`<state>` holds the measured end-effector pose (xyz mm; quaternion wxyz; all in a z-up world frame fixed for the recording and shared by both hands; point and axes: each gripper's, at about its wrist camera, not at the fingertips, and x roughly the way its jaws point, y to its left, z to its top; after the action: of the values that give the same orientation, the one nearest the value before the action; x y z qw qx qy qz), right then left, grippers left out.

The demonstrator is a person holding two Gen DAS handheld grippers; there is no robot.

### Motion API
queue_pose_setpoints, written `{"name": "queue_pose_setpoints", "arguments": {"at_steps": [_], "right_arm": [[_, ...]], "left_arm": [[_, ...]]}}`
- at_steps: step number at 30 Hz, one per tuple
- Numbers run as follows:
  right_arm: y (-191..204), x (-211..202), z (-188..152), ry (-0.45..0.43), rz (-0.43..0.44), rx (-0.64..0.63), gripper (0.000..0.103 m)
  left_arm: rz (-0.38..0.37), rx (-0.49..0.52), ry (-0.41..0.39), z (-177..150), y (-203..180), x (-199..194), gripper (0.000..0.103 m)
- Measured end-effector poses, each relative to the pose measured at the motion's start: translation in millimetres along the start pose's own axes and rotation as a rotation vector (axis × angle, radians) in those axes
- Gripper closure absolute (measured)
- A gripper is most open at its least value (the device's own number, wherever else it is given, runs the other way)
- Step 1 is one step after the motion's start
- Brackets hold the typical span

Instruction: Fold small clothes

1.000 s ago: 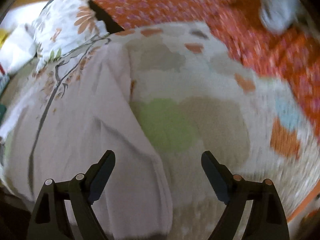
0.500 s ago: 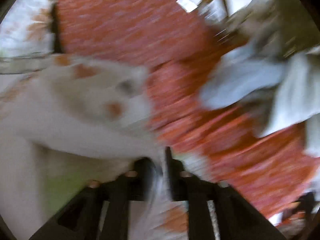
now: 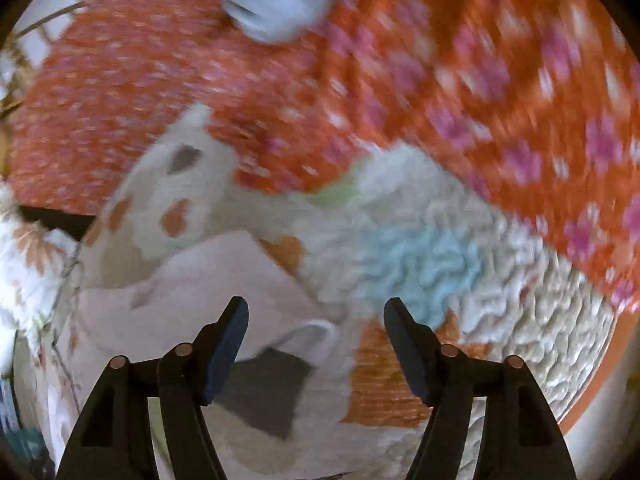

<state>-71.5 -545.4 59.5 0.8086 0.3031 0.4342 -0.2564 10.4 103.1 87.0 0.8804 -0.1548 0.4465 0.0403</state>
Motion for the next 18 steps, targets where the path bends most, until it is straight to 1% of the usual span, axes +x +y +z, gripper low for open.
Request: {"name": "queue_pose_setpoints", "arguments": {"at_steps": [2, 4, 5, 6, 7, 8, 9, 10, 11, 12, 13, 14, 15, 17, 18], "right_arm": [[-0.4, 11.3, -13.6, 0.053, 0.01, -0.006, 0.028], [8.1, 17.2, -39.2, 0.11, 0.064, -0.033, 0.028], [14.6, 22.0, -47.8, 0.124, 0.079, -0.057, 0.024], [22.8, 25.6, -52.9, 0.123, 0.071, -0.091, 0.02], [34.9, 29.7, -57.2, 0.095, 0.033, -0.151, 0.019], [46.0, 32.7, -59.3, 0.076, -0.004, -0.207, 0.03], [60.0, 36.7, -60.5, 0.065, -0.032, -0.275, 0.046], [66.9, 38.3, -60.6, 0.058, -0.039, -0.31, 0.086], [74.3, 40.7, -59.6, 0.07, -0.036, -0.343, 0.092], [77.4, 41.0, -57.7, 0.081, -0.035, -0.354, 0.092], [81.2, 38.1, -53.9, 0.079, -0.06, -0.385, 0.093], [85.9, 32.4, -50.3, 0.051, -0.107, -0.436, 0.093], [90.0, 23.6, -45.4, 0.0, -0.176, -0.5, 0.093], [93.0, 3.0, -32.6, -0.128, -0.345, -0.611, 0.093], [86.0, -5.6, -25.8, -0.18, -0.406, -0.642, 0.093]], "left_arm": [[-0.008, 0.015, 0.008, -0.1, -5.7, 1.9, 0.045], [-0.019, 0.029, 0.018, -0.4, -11.6, 3.8, 0.043], [-0.022, 0.034, 0.02, -0.5, -14.1, 4.9, 0.041], [-0.023, 0.037, 0.021, -0.4, -15.9, 6.2, 0.041], [-0.021, 0.04, 0.025, -0.5, -17.8, 8.0, 0.041], [-0.02, 0.042, 0.028, -0.5, -19.9, 9.6, 0.041], [-0.017, 0.041, 0.029, -0.7, -21.8, 10.9, 0.041], [-0.016, 0.038, 0.027, -0.8, -22.5, 10.8, 0.041], [-0.015, 0.036, 0.022, -0.6, -23.7, 10.0, 0.041], [-0.016, 0.036, 0.017, 0.0, -24.2, 9.0, 0.041], [-0.016, 0.037, 0.008, 0.3, -24.3, 7.1, 0.041], [-0.013, 0.039, -0.005, 0.9, -24.6, 4.4, 0.041], [-0.009, 0.041, -0.013, 1.4, -24.9, 3.4, 0.041], [-0.003, 0.04, -0.02, 2.2, -23.7, 2.5, 0.041], [-0.003, 0.033, -0.018, 2.4, -22.4, 2.9, 0.041]]}}
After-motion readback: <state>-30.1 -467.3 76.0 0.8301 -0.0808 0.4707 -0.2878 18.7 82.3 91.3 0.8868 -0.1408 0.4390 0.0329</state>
